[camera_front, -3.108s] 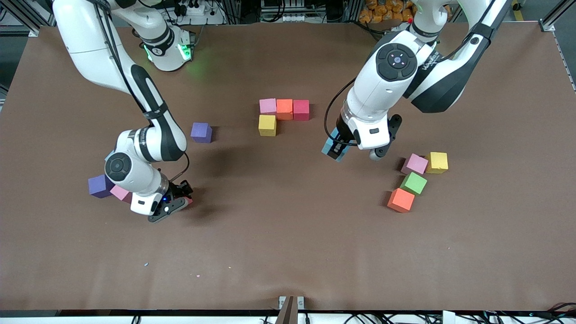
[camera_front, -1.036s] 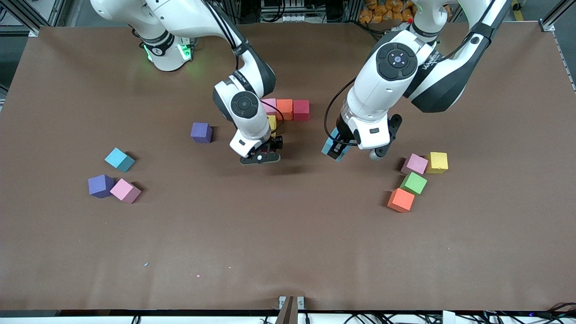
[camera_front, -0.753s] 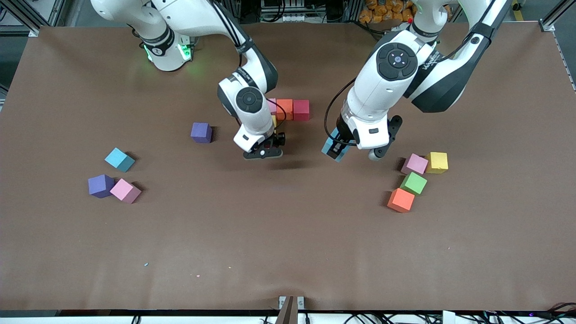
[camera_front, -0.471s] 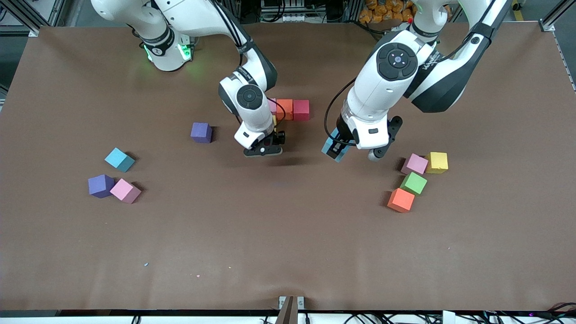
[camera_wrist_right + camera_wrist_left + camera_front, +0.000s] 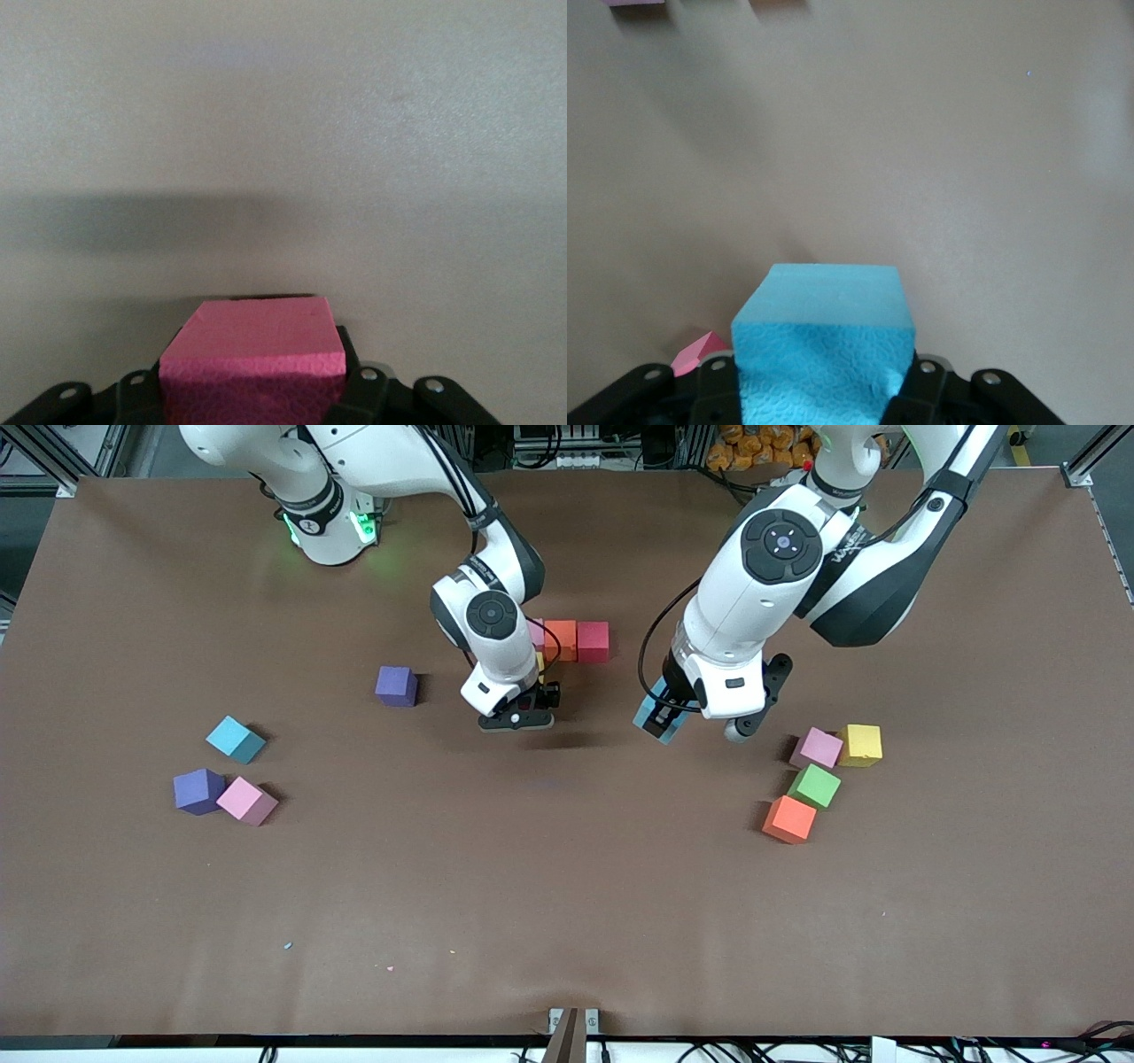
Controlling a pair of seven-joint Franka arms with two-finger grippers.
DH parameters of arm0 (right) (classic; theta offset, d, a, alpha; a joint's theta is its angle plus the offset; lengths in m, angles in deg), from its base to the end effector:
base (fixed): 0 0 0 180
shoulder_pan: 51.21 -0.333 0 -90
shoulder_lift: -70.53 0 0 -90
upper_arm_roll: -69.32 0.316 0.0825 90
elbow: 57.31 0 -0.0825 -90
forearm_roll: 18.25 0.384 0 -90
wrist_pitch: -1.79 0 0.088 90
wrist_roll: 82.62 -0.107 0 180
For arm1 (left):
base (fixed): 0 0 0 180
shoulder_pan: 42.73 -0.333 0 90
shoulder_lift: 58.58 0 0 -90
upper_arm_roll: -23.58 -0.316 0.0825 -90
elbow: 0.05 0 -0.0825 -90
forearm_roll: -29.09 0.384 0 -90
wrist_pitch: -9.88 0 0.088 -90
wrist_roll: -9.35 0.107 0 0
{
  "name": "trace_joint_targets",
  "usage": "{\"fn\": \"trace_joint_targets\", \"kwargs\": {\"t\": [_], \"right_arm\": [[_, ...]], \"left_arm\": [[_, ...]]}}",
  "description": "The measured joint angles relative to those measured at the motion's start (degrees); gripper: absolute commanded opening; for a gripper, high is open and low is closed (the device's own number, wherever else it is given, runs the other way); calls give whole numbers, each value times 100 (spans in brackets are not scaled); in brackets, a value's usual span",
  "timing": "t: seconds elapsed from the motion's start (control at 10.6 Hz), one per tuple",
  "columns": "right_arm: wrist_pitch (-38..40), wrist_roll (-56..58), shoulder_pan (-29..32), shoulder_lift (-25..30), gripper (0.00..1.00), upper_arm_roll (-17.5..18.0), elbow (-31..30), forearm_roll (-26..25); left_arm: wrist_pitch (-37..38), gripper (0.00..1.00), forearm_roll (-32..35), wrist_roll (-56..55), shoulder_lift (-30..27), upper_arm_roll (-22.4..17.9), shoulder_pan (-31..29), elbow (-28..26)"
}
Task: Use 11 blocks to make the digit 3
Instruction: 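Lower the pink cube below the yellow cube and open the right gripper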
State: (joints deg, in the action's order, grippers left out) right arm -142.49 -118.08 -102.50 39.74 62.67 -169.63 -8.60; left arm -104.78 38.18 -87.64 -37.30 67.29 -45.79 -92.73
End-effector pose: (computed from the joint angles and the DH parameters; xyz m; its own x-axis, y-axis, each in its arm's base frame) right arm 0.4404 0.4359 0.2015 0.9991 0.0418 -0.0046 0.0415 -0.9979 -0.0488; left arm 0.5397 -0.3736 0.4689 0.5629 0.8184 -0.1160 0.8263 -0.5536 0.1039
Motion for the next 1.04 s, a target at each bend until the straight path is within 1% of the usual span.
{"fn": "trace_joint_targets", "kwargs": {"t": [1.04], "right_arm": [[-298,-8,-22,3,66,0,-228,0]], "left_arm": [[7,0,0,2,0,0,0,0]]}}
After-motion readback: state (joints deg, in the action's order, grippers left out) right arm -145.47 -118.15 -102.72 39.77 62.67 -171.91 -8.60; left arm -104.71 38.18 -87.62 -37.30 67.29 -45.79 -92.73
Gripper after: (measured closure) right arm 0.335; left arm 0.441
